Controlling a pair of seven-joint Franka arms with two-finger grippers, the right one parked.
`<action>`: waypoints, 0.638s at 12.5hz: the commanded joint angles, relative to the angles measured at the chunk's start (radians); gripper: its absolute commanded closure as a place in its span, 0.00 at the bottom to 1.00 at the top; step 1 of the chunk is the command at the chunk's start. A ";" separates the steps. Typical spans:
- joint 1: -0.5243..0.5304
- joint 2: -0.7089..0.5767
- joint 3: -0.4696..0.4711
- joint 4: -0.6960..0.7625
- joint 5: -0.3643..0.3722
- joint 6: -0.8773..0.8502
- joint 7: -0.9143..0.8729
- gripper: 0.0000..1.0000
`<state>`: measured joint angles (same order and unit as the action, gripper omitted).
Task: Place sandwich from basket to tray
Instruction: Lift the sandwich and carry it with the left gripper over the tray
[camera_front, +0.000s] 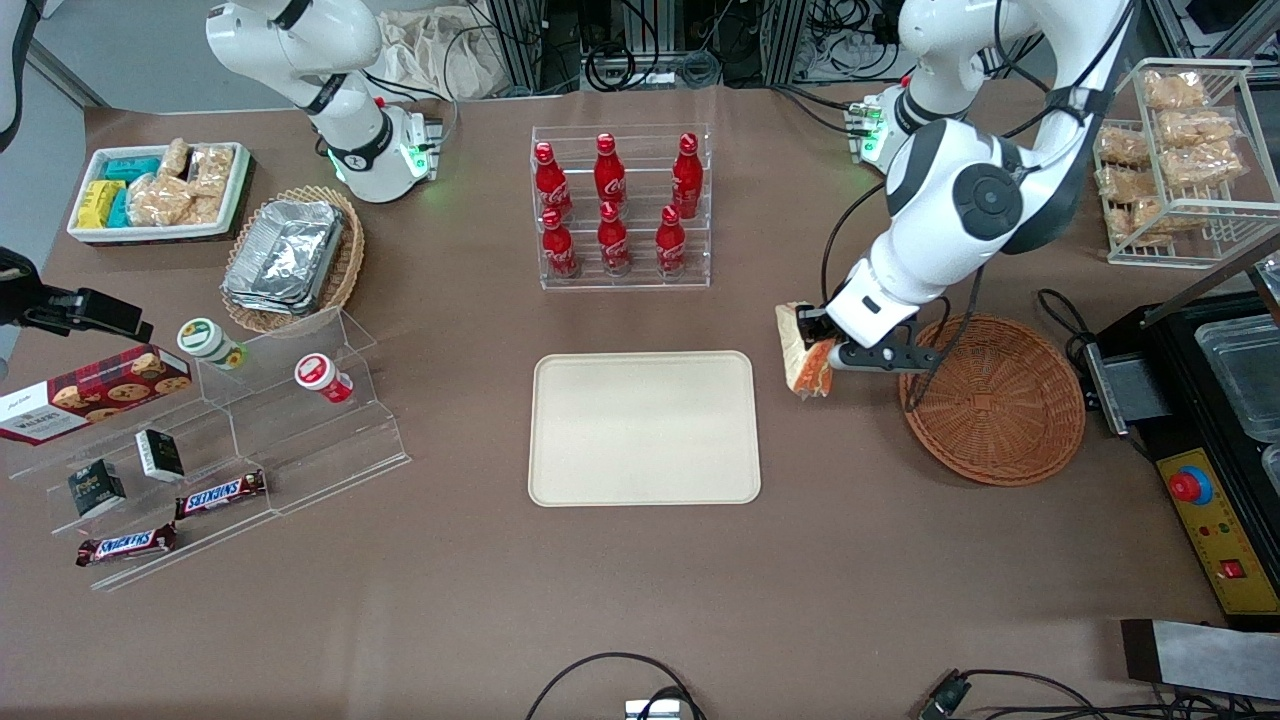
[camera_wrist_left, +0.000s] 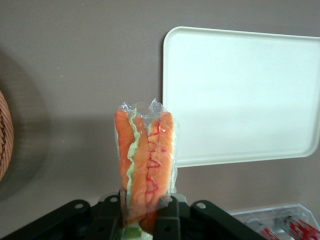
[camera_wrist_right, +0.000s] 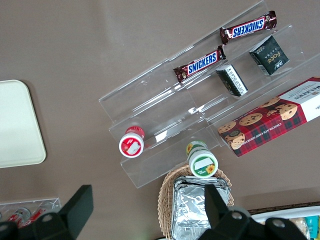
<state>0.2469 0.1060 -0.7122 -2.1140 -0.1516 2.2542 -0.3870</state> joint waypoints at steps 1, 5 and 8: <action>-0.053 0.111 -0.004 0.057 0.124 0.051 -0.154 0.91; -0.129 0.276 -0.001 0.156 0.364 0.051 -0.392 0.91; -0.140 0.383 -0.003 0.219 0.502 0.051 -0.493 0.94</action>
<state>0.1163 0.4054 -0.7132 -1.9644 0.2786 2.3113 -0.8243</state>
